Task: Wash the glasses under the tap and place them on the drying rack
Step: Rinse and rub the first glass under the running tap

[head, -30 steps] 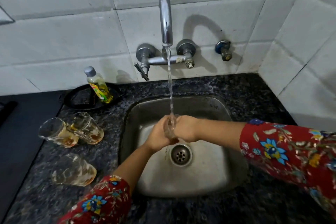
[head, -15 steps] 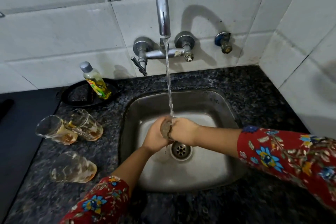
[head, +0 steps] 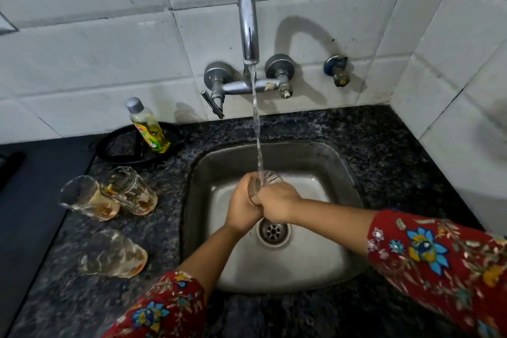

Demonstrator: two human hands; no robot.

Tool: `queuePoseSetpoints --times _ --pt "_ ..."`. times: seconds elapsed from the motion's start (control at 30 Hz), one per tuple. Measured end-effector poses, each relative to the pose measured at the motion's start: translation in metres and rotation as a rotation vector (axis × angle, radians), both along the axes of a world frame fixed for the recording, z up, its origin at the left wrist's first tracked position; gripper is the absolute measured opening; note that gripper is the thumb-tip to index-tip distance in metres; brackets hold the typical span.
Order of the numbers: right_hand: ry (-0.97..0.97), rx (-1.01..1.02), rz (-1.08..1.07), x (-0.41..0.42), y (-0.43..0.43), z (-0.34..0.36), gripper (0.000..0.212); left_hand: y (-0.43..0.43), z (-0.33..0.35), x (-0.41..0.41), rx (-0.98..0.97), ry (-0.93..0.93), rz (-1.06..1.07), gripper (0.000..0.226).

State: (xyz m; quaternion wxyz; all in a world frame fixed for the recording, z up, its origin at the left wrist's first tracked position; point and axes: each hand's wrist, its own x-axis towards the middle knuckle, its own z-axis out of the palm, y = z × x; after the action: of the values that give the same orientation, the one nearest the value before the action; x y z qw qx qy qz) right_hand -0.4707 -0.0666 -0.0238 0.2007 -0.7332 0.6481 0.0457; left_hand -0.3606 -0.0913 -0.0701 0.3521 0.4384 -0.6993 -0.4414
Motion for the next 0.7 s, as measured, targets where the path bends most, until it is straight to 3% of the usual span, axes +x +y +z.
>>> queuePoseSetpoints --times 0.13,0.3,0.37,0.5,0.6,0.7 --pt "-0.218 0.079 -0.012 -0.023 0.004 0.008 0.032 -0.019 -0.001 0.017 0.071 -0.127 -0.307 0.073" --pt "-0.343 0.085 -0.072 -0.002 0.009 0.002 0.022 -0.006 0.002 0.016 0.063 -0.182 -0.18 0.066" --pt "-0.552 0.122 -0.212 0.006 0.014 -0.013 0.027 -0.005 0.011 0.023 0.002 -0.411 -0.23 0.066" --pt "-0.843 0.215 -0.479 0.011 0.043 -0.037 0.041 -0.007 0.023 0.043 -0.06 -1.115 -0.397 0.068" --pt "-1.119 0.406 -0.681 0.014 0.054 -0.043 0.036 -0.006 0.024 0.048 -0.03 -1.36 -0.46 0.071" --pt "-1.253 0.614 -0.845 0.008 0.056 -0.048 0.026 -0.005 0.031 0.044 -0.053 -1.59 -0.482 0.066"
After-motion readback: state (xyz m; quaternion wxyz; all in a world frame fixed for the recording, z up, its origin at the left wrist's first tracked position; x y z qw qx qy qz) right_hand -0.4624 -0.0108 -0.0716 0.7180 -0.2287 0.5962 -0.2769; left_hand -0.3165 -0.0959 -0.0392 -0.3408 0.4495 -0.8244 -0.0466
